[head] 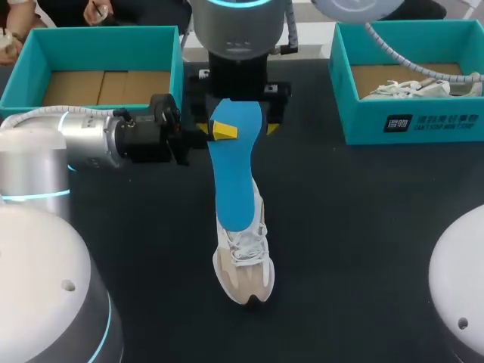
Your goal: Take the shoe out of the shoebox, open the shoe tongue, remove and reinsert the insole, then place the shoe into the shoebox
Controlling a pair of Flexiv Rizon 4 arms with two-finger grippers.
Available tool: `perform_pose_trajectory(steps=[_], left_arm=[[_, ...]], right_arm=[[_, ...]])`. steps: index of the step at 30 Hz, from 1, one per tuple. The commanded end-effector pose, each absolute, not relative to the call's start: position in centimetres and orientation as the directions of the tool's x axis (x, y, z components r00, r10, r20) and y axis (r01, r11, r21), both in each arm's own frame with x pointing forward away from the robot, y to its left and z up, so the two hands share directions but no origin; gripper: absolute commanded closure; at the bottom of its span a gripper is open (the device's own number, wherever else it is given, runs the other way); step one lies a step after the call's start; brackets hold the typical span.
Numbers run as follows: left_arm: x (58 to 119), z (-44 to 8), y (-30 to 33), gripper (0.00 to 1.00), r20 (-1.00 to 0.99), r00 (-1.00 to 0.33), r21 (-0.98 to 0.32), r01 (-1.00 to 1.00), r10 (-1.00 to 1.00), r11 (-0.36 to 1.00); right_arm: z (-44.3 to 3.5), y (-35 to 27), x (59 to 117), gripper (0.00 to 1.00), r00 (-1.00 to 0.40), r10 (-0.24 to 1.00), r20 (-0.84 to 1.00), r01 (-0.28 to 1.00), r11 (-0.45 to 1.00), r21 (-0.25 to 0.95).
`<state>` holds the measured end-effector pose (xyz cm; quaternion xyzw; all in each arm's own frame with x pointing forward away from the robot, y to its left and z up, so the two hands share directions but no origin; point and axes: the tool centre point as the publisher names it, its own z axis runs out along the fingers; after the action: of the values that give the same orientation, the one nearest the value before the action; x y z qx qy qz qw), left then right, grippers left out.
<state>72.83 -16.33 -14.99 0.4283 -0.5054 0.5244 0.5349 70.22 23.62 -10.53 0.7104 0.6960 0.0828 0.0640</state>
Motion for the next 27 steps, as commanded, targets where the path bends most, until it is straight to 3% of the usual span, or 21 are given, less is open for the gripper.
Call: perform_pose_trajectory(steps=[1, 10, 18, 27], left_arm=[[72.7, -15.0, -16.3, 1.00, 0.990, -0.061, -0.072, -0.994, 0.127, 0.081], [72.7, -15.0, -16.3, 1.00, 0.990, -0.061, -0.072, -0.994, 0.127, 0.081], [72.7, -15.0, -16.3, 1.00, 0.990, -0.061, -0.072, -0.994, 0.127, 0.081], [72.7, -15.0, -16.3, 1.00, 0.990, -0.061, -0.072, -0.994, 0.127, 0.081]], right_arm=[[-10.6, 23.6, 70.3, 0.00, 0.018, 0.999, 0.029, 0.978, -0.023, 0.206], [-10.6, 23.6, 70.3, 0.00, 0.018, 0.999, 0.029, 0.978, -0.023, 0.206], [-7.9, 19.3, 70.7, 0.00, -0.088, 0.938, 0.334, 0.975, 0.013, 0.221], [-8.3, 16.9, 70.7, 0.00, -0.124, 0.837, 0.533, 0.980, 0.019, 0.199]])
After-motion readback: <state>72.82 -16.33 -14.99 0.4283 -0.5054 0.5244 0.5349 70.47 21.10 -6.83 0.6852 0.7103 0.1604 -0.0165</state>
